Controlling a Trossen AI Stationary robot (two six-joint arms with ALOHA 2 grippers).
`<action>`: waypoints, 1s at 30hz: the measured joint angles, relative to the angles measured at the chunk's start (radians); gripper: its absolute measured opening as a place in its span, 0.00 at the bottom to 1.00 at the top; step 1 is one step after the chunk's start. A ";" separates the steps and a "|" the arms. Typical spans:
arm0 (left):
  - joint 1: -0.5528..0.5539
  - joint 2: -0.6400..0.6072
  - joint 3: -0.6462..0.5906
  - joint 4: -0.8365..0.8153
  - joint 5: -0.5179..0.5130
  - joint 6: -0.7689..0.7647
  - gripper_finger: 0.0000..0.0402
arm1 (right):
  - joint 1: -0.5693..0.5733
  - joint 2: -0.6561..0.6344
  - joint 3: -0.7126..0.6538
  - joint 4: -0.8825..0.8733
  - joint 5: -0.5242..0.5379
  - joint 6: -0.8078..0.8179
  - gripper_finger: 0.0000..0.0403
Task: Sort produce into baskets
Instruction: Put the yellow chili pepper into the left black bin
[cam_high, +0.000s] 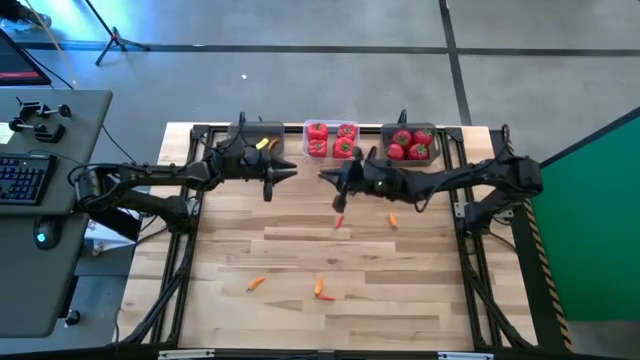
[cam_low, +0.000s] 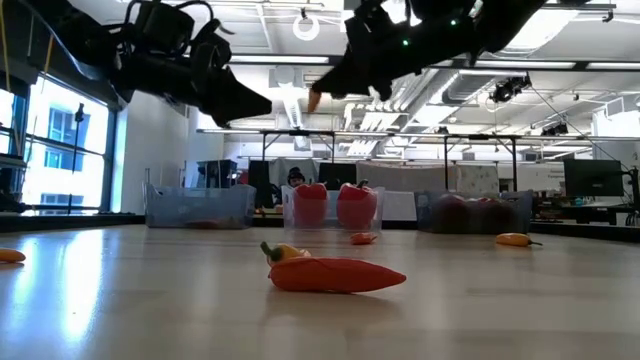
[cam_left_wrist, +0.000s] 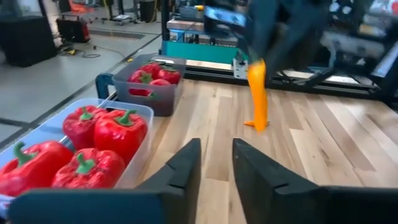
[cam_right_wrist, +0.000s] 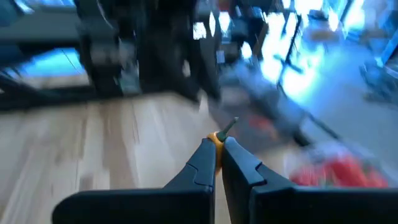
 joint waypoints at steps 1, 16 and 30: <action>-0.007 0.000 0.000 0.000 -0.002 0.005 0.22 | -0.013 0.003 0.000 0.037 -0.030 -0.014 0.00; -0.127 0.079 0.114 0.005 -0.083 -0.083 0.32 | -0.060 0.007 0.000 0.155 -0.149 -0.111 0.00; -0.131 0.235 0.226 0.006 -0.042 -0.123 0.24 | -0.060 0.007 0.000 0.154 -0.149 -0.140 0.00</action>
